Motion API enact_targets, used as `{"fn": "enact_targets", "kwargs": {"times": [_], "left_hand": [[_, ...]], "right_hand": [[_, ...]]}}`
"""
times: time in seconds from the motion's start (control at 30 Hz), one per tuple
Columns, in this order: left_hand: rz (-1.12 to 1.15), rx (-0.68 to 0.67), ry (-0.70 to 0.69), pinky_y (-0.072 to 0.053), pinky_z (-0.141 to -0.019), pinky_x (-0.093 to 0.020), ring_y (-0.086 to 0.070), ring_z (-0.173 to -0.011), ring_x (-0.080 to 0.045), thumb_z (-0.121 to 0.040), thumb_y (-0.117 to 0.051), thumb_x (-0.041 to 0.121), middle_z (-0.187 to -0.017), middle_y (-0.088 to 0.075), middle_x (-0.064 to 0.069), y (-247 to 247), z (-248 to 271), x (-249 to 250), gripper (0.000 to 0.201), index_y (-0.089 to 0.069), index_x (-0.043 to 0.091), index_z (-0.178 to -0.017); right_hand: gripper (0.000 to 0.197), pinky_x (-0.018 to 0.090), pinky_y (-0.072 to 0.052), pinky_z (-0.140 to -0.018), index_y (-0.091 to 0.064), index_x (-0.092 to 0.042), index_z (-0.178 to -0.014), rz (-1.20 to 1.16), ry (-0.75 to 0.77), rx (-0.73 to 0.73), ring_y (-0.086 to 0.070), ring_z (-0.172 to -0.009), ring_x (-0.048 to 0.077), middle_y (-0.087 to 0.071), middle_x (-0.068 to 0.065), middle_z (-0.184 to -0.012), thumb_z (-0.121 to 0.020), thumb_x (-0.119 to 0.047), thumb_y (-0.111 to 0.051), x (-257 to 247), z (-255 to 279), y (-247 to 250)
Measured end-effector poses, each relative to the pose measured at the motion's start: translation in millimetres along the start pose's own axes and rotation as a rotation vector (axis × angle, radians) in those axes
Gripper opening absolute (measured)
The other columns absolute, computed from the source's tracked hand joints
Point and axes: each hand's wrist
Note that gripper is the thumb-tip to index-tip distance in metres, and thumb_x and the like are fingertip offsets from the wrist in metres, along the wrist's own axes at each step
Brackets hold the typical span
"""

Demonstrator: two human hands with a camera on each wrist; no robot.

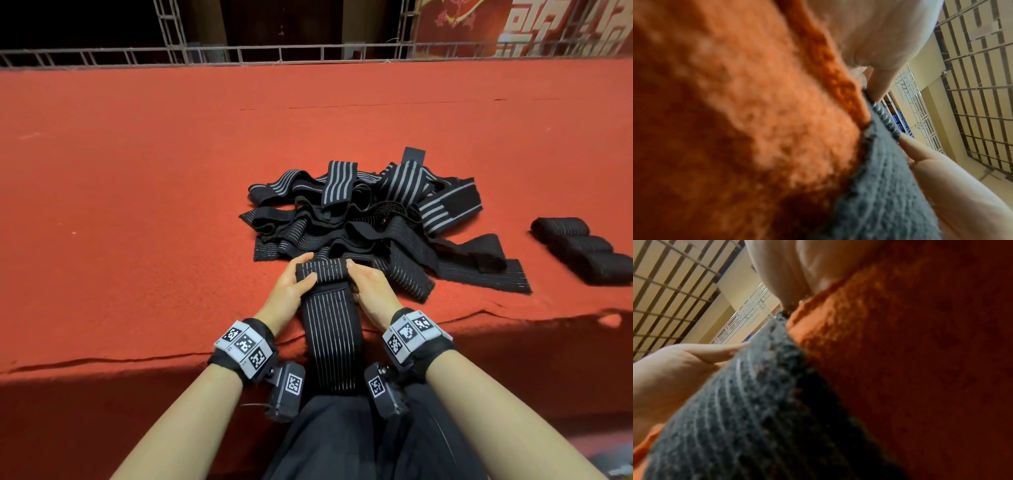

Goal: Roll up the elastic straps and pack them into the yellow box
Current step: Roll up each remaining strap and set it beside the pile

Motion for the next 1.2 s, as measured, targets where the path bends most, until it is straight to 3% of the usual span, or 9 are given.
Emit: {"fn": "enact_targets", "kwargs": {"times": [0.1,0.23,0.47,0.63,0.73,0.87,1.0,1.13,1.2], "left_hand": [[-0.03,-0.017,-0.025,-0.046,-0.103,-0.034,-0.057,-0.116,-0.019,-0.095,-0.053,0.004,-0.127,-0.059,-0.007,1.5,1.1,0.0,0.047,-0.041,0.013,-0.14],[-0.062,0.018,-0.051,-0.047,-0.101,-0.033,-0.06,-0.116,-0.021,-0.091,-0.059,0.002,-0.124,-0.063,-0.01,1.1,1.9,-0.9,0.04,-0.051,0.008,-0.13],[-0.165,-0.052,-0.038,-0.053,-0.076,-0.023,-0.067,-0.087,-0.012,-0.095,-0.054,0.004,-0.1,-0.07,-0.008,-6.1,4.4,1.4,0.022,-0.059,0.014,-0.114],[-0.213,-0.029,-0.08,-0.045,-0.089,-0.018,-0.059,-0.106,-0.006,-0.095,-0.057,0.024,-0.114,-0.063,0.003,-8.0,8.3,4.6,0.026,-0.055,0.016,-0.12],[-0.149,0.022,-0.053,-0.045,-0.096,-0.026,-0.057,-0.11,-0.013,-0.093,-0.06,0.022,-0.116,-0.06,0.0,-7.1,4.6,2.1,0.029,-0.051,0.017,-0.121],[-0.044,0.055,-0.032,-0.045,-0.097,-0.032,-0.057,-0.109,-0.015,-0.075,-0.064,0.032,-0.118,-0.059,-0.005,-4.1,2.9,3.4,0.056,-0.048,0.013,-0.125],[-0.009,0.058,-0.016,-0.046,-0.096,-0.031,-0.057,-0.112,-0.019,-0.083,-0.066,0.022,-0.12,-0.059,-0.007,-3.8,2.3,4.2,0.051,-0.046,0.01,-0.129],[-0.045,-0.019,0.004,-0.044,-0.085,-0.017,-0.056,-0.104,-0.005,-0.095,-0.053,0.006,-0.116,-0.056,0.006,-6.3,3.6,5.2,0.049,-0.032,0.021,-0.137],[-0.082,-0.066,0.019,-0.043,-0.085,-0.017,-0.055,-0.104,-0.002,-0.096,-0.052,0.007,-0.118,-0.055,0.007,-6.9,2.6,4.6,0.052,-0.027,0.029,-0.135]], "right_hand": [[0.027,0.035,-0.054,-0.086,-0.067,-0.008,-0.111,-0.006,-0.005,-0.003,-0.068,-0.1,0.025,-0.072,0.012,-0.107,-0.099,-0.025,-0.05,0.6,0.2,-1.5],[0.022,0.035,-0.053,-0.089,-0.062,-0.003,-0.112,-0.13,0.011,-0.032,-0.066,-0.099,0.022,-0.069,0.011,-0.104,-0.09,0.0,-0.058,-0.4,3.1,3.2],[0.033,0.013,-0.045,-0.051,-0.063,-0.006,-0.101,-0.182,0.037,0.002,-0.06,-0.061,0.005,-0.064,0.004,-0.082,-0.085,0.019,-0.048,-5.7,7.2,8.4],[0.042,0.032,-0.052,-0.079,-0.069,-0.008,-0.097,-0.158,0.041,0.002,-0.064,-0.085,0.025,-0.07,0.012,-0.09,-0.08,0.023,-0.047,-3.9,8.1,5.0],[0.048,0.019,-0.052,-0.065,-0.068,-0.007,-0.107,-0.183,-0.017,-0.012,-0.065,-0.069,0.015,-0.071,0.013,-0.092,-0.082,0.022,-0.04,-7.1,8.0,4.8],[0.038,0.026,-0.052,-0.077,-0.058,-0.002,-0.124,-0.267,-0.057,-0.007,-0.067,-0.082,0.015,-0.07,0.013,-0.102,-0.096,0.003,-0.035,-7.8,1.9,3.4],[0.03,0.033,-0.051,-0.089,-0.07,-0.018,-0.106,-0.034,-0.057,0.008,-0.068,-0.095,0.015,-0.073,0.002,-0.101,-0.101,-0.026,-0.042,-4.9,2.2,-2.9],[0.043,0.037,-0.037,-0.11,-0.059,-0.011,-0.131,0.377,0.091,0.013,-0.055,-0.124,0.015,-0.062,0.004,-0.13,-0.102,-0.032,-0.036,5.4,-0.6,-2.2],[0.042,0.036,-0.035,-0.113,-0.055,-0.011,-0.136,0.384,0.082,0.007,-0.052,-0.126,0.012,-0.059,0.002,-0.135,-0.103,-0.03,-0.036,4.0,-1.1,-0.6]]}}
Point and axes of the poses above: each hand's wrist, its own z-axis away from the middle knuckle, its own y-axis out of the back of the hand, x = y × z
